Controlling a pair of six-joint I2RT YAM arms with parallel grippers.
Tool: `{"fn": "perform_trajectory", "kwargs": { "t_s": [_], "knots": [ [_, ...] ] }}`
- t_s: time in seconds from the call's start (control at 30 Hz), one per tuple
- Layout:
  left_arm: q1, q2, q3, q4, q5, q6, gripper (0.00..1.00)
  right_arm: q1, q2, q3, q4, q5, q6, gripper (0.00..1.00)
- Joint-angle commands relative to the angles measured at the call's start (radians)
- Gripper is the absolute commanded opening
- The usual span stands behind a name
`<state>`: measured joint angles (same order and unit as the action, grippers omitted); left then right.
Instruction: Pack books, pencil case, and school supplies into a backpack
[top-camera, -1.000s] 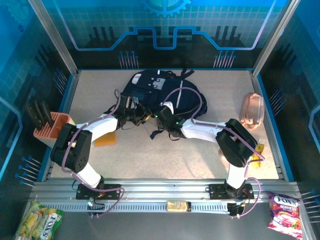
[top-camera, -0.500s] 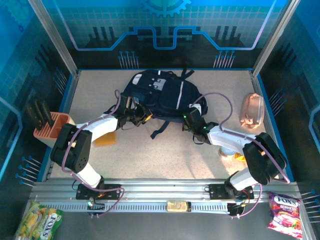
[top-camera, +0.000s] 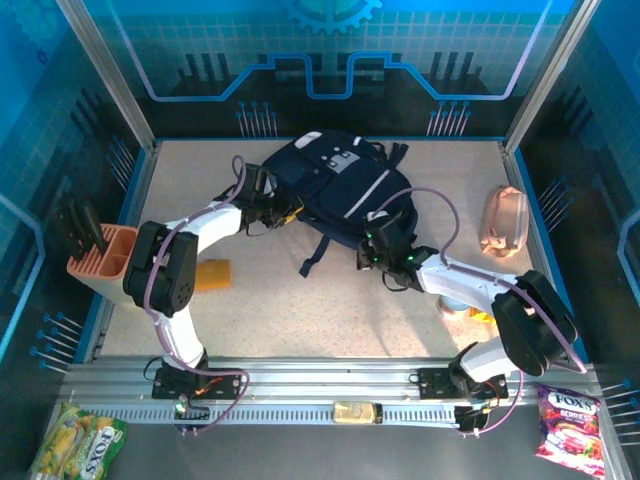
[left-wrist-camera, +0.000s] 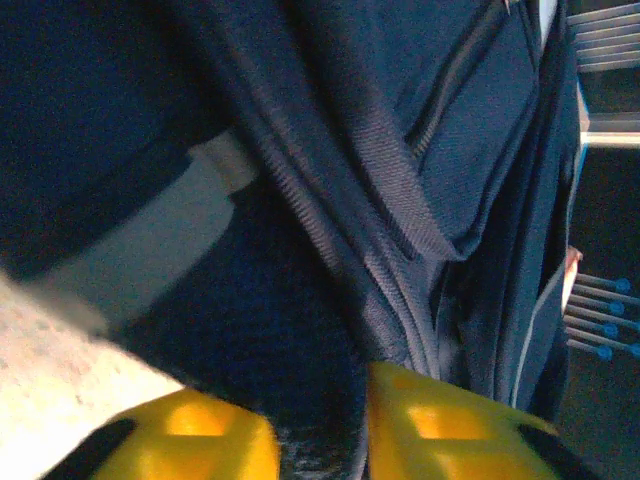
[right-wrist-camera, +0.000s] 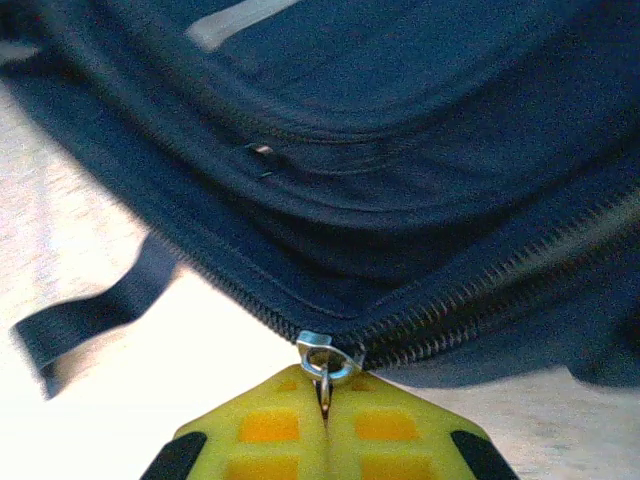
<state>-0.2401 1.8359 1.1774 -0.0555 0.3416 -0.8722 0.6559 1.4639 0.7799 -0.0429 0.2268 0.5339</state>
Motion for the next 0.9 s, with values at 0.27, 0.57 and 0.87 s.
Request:
{"fn": "perform_trajectory", "kwargs": {
  "t_s": [0.27,0.57,0.87],
  "knots": [
    [0.073,-0.232,-0.214,0.041,-0.123,-0.003,0.63,0.097,0.303,0.32,0.086,-0.351,0.064,0.0],
    [0.058,-0.304,-0.438,0.304,0.059,-0.226,0.69,0.1,0.413,0.424,0.076,-0.433,0.099,0.0],
    [0.009,-0.177,-0.417,0.433,0.055,-0.317,0.66,0.1,0.402,0.409,0.068,-0.444,0.104,0.0]
  ]
}}
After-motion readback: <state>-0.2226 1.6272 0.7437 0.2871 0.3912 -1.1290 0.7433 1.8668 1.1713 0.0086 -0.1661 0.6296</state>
